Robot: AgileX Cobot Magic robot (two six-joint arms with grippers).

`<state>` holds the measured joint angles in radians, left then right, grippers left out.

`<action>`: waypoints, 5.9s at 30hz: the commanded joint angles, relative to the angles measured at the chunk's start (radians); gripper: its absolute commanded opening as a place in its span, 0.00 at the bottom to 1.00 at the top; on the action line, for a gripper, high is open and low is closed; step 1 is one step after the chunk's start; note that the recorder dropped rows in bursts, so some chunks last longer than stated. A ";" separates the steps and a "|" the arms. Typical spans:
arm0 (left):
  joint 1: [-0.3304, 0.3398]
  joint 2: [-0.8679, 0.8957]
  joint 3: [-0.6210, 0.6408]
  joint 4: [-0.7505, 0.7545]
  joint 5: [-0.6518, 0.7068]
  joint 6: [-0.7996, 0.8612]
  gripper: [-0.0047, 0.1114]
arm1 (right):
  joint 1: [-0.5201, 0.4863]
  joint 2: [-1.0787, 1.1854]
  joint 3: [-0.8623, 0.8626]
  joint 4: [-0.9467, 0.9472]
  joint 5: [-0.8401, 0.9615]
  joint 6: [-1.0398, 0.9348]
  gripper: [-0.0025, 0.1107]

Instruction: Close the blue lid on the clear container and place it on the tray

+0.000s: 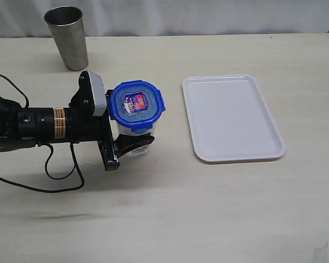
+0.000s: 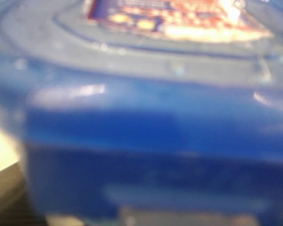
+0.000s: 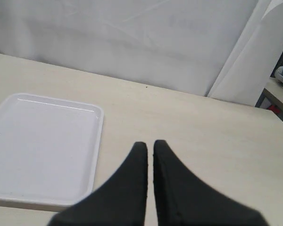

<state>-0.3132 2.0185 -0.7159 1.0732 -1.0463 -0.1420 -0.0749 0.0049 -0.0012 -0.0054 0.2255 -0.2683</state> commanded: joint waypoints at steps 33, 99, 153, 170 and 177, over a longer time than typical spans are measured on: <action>0.000 -0.012 -0.007 -0.012 -0.044 -0.006 0.04 | -0.005 -0.005 0.001 -0.035 0.014 0.027 0.06; -0.002 -0.012 -0.037 -0.099 -0.087 -0.022 0.04 | -0.005 -0.005 0.001 0.024 0.121 0.202 0.06; -0.665 0.200 -0.868 0.671 1.717 0.142 0.04 | -0.005 -0.005 0.001 0.024 0.121 0.202 0.06; -0.664 0.200 -0.868 0.671 1.407 -0.420 0.04 | -0.005 -0.005 0.001 0.024 0.121 0.202 0.06; -0.580 0.209 -0.953 0.671 0.957 -0.998 0.04 | -0.005 -0.005 0.001 0.024 0.121 0.202 0.06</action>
<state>-0.9288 2.2399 -1.6238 1.7294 0.0314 -0.9482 -0.0749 0.0049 -0.0012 0.0141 0.3477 -0.0620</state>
